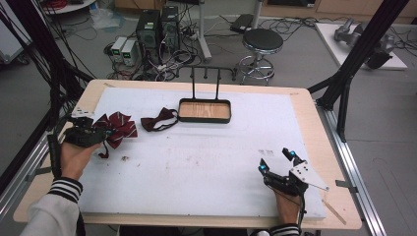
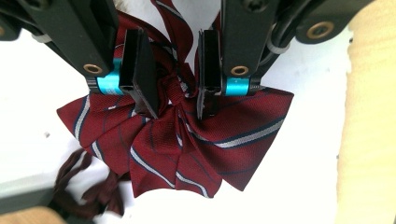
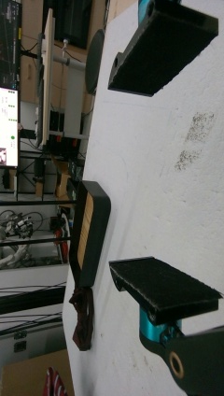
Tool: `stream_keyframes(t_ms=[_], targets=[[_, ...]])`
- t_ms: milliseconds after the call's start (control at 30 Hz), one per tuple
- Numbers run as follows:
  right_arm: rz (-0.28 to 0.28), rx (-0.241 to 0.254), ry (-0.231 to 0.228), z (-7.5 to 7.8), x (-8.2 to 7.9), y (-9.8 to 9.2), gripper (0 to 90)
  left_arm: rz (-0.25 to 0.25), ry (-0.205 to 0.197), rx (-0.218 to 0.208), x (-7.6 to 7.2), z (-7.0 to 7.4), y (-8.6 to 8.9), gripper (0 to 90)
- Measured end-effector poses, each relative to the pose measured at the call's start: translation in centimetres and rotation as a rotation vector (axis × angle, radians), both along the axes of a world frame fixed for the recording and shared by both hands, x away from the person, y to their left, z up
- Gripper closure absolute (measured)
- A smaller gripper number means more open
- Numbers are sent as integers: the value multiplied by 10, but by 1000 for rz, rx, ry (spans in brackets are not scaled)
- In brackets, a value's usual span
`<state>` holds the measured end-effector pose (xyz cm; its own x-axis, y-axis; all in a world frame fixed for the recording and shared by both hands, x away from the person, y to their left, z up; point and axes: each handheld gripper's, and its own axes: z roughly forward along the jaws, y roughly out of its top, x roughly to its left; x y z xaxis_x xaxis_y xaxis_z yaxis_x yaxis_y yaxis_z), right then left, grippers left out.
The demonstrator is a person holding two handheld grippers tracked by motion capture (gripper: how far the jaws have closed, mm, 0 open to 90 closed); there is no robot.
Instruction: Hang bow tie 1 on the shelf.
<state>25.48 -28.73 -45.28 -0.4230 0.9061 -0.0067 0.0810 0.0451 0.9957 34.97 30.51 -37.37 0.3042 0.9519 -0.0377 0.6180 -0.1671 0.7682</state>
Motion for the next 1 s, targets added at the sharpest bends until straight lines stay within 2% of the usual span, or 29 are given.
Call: stream_keyframes(t_ms=[100,133,267,333,367,533,567,667,733,767,800,1000], targets=[[0,0,0,0,0,0,110,-6,-35,2,-2,5,-2,694],[0,0,0,0,0,0,110,-7,-60,-5,-2,8,-4,694],[-1,2,-1,0,0,0,110,-16,-89,-8,-4,14,-6,695],[0,0,0,0,0,0,110,-28,-107,-14,-4,18,-8,695],[-1,0,0,0,0,0,110,-49,-133,-25,-5,22,-10,694],[-1,0,0,0,0,0,110,-77,-159,-57,-5,28,-15,694],[0,0,0,0,0,0,110,-80,-181,-70,-5,31,-19,694],[0,0,0,0,0,0,110,-92,-194,-79,-4,34,-21,694],[0,3,3,0,0,0,110,-110,-223,-86,-5,39,-28,694],[1,1,3,0,0,0,110,-110,-223,-86,-5,39,-28,694],[0,2,4,0,0,0,110,-123,-246,-89,-5,42,-33,694],[0,-1,6,0,0,0,110,-156,-278,-97,-2,51,-44,695]])
